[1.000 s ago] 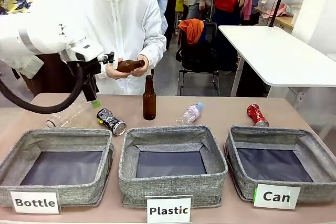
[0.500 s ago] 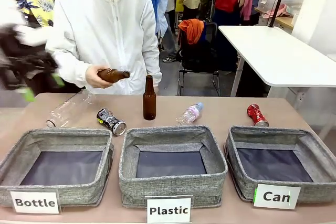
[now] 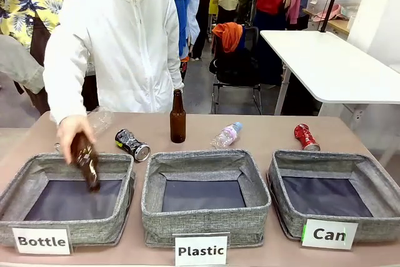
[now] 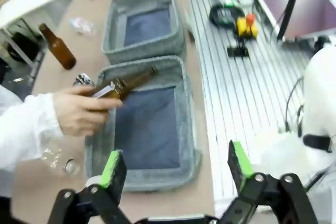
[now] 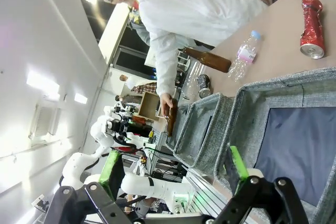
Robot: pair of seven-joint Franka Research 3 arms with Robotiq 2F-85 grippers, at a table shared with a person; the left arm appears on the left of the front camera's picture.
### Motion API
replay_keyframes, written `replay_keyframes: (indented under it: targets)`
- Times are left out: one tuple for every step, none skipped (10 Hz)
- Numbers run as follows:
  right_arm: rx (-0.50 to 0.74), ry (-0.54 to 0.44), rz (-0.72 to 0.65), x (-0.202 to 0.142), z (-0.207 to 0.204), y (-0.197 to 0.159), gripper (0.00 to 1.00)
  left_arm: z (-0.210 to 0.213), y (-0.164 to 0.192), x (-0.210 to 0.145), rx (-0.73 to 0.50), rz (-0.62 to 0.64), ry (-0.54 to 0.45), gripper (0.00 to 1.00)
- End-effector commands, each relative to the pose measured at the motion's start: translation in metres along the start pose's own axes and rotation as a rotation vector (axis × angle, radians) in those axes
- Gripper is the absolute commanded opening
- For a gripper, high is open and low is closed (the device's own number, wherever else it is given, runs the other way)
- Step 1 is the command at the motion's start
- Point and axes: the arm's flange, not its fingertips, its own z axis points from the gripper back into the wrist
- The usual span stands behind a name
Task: Sort the can waste into the basket.
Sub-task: Pick up the can waste from the table and place it in the right Fabric basket.
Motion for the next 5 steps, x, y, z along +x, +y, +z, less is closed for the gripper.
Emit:
replay_keyframes:
  targets:
    - [0.012, -0.011, 0.028, 0.002, 0.0, 0.001, 1.0, -0.002, -0.014, -0.044, 0.039, -0.04, -0.236, 1.0]
    - [0.012, -0.011, 0.028, 0.002, 0.0, 0.001, 1.0, -0.008, -0.015, -0.058, 0.049, -0.024, -0.286, 1.0]
    - [0.012, -0.011, 0.028, 0.002, 0.0, 0.001, 1.0, -0.019, -0.006, -0.059, 0.037, -0.019, -0.309, 1.0]
    - [0.012, -0.011, 0.028, 0.002, 0.0, 0.001, 1.0, -0.024, 0.002, -0.048, 0.024, -0.006, -0.297, 1.0]
    - [0.012, -0.011, 0.028, 0.002, 0.0, 0.001, 1.0, -0.026, 0.015, -0.031, 0.005, 0.009, -0.268, 1.0]
